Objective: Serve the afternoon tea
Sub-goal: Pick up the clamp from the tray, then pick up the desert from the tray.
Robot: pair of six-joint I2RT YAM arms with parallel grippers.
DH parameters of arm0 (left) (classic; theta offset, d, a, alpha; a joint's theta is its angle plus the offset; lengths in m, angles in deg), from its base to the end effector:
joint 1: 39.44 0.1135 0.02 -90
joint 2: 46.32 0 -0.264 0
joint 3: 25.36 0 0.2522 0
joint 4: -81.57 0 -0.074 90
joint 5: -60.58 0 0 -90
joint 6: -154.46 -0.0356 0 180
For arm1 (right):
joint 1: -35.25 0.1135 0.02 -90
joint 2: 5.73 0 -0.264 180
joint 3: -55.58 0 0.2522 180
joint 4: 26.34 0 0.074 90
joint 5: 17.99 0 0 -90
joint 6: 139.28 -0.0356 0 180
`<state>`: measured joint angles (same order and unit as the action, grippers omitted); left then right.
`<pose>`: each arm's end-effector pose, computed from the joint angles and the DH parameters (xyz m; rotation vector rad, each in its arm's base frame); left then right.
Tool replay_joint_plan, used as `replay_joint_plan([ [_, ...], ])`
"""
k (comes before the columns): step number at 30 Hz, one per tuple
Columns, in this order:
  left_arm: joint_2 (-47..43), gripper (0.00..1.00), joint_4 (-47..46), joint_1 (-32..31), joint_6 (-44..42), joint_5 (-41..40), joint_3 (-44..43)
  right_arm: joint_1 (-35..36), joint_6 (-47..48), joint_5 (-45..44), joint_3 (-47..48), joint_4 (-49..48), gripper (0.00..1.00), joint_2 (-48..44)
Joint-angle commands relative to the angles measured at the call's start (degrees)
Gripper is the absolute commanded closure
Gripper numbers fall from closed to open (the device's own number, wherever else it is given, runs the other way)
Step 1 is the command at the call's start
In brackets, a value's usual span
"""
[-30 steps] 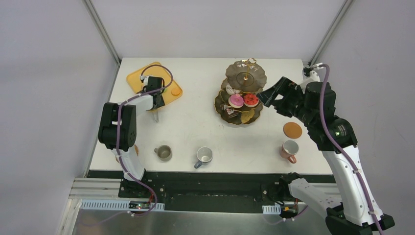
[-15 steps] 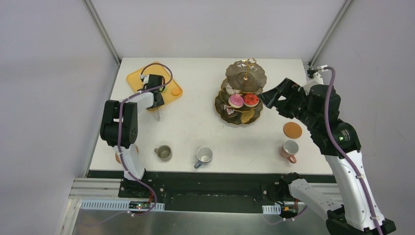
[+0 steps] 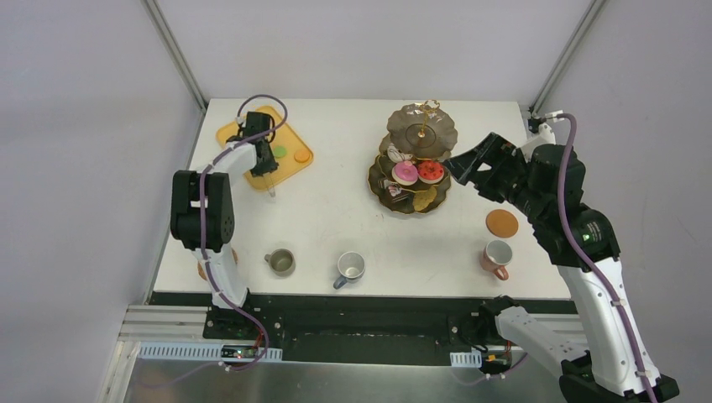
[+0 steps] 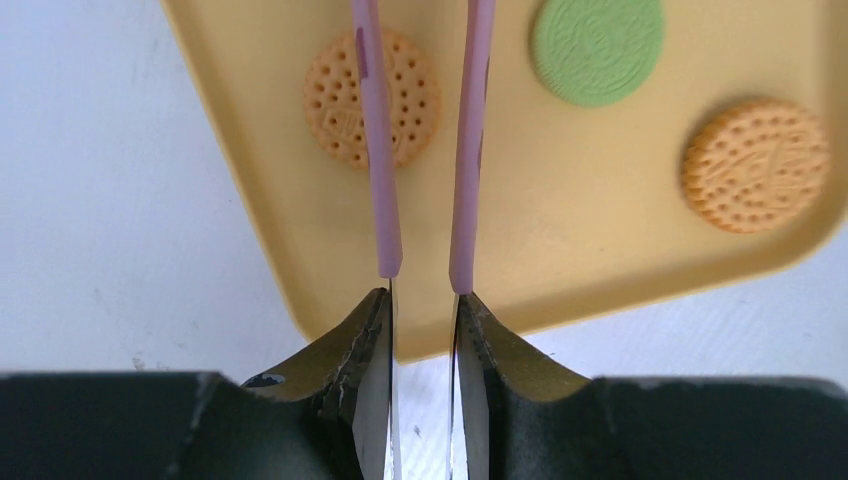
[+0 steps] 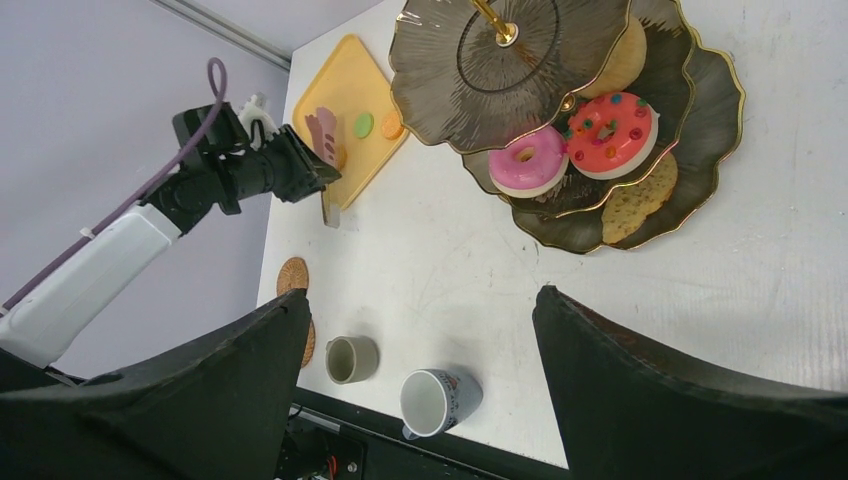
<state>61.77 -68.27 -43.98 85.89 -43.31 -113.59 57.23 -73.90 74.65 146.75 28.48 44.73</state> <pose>0.4083 -0.0238 0.1956 -0.4594 2.3674 0.0890 0.1379 0.0574 0.4549 0.0094 1.8606 0.6131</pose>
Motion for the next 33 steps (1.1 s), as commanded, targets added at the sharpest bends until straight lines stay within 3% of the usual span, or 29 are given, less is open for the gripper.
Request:
replay_joint_plan([
  [1, -3.3, 0.73, 9.8, 2.6, -2.7, 6.0, -8.3, -0.2, -0.5, -0.7, 1.5, -0.9, 0.14, -0.5],
  [7, -1.8, 0.73, 20.6, 6.6, -5.0, 12.8, -17.3, -0.2, -0.6, -0.5, 0.9, -1.9, 0.14, -0.4],
  [12, 2.1, 0.74, 33.0, 9.8, -6.9, 24.2, -25.7, -0.1, -0.6, -0.3, 0.6, -2.9, 0.14, -0.1],
  [19, 8.4, 0.72, 45.5, 12.9, -11.2, 29.6, -36.8, -0.2, 0.2, -0.3, 1.3, -2.7, 0.14, 0.3],
  [33, 8.6, 0.74, 47.3, 13.1, -12.2, 26.6, -34.5, -0.2, 1.9, 1.1, 2.2, -1.7, 0.14, 2.0],
])
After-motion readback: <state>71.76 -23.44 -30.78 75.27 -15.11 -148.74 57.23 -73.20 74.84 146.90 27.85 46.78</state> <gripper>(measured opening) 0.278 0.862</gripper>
